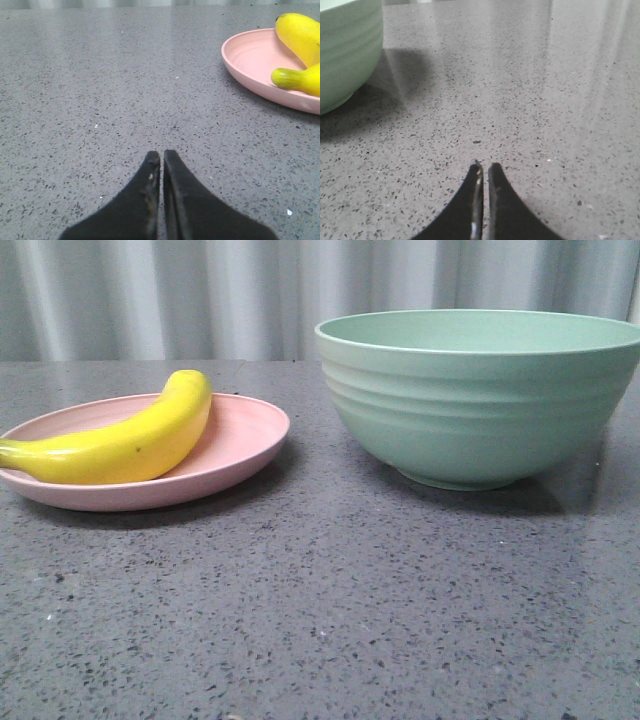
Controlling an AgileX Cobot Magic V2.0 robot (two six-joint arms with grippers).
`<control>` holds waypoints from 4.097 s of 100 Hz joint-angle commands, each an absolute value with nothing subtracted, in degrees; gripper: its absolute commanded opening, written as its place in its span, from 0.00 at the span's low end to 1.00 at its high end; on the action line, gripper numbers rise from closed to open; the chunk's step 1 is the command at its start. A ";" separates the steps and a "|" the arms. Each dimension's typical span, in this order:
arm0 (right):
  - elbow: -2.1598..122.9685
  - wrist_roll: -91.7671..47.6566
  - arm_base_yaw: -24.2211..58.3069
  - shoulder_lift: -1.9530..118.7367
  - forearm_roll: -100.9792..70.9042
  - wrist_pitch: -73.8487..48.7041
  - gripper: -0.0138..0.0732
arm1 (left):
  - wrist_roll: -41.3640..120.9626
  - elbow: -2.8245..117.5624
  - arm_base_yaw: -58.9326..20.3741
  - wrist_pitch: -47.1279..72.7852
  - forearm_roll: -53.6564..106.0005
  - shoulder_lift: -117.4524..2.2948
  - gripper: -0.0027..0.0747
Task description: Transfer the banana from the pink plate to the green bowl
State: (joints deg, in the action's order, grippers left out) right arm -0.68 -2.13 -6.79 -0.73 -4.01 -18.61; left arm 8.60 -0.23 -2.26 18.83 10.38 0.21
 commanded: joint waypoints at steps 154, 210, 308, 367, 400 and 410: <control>-1.98 -2.26 -7.15 -1.60 -3.69 -4.66 0.08 | 8.56 -0.74 -2.14 3.90 11.10 1.93 0.01; -1.98 -2.26 -7.15 -1.60 -3.91 -2.39 0.08 | 8.56 -0.74 -2.14 4.09 11.10 1.93 0.01; 0.80 -2.26 -7.15 -1.48 -4.66 -6.48 0.08 | 8.56 2.22 -2.14 4.37 11.78 1.38 0.01; 16.97 -2.36 -7.15 19.61 -5.80 -8.86 0.09 | 8.56 15.37 -2.14 -2.21 11.54 -18.59 0.02; 16.87 -2.36 -7.15 20.58 -5.80 -8.57 0.09 | 8.56 15.47 -2.14 -6.05 11.64 -21.87 0.69; 16.87 -2.36 -7.15 20.58 -5.80 -8.45 0.09 | 8.56 16.23 -2.14 -5.61 11.64 -21.87 0.66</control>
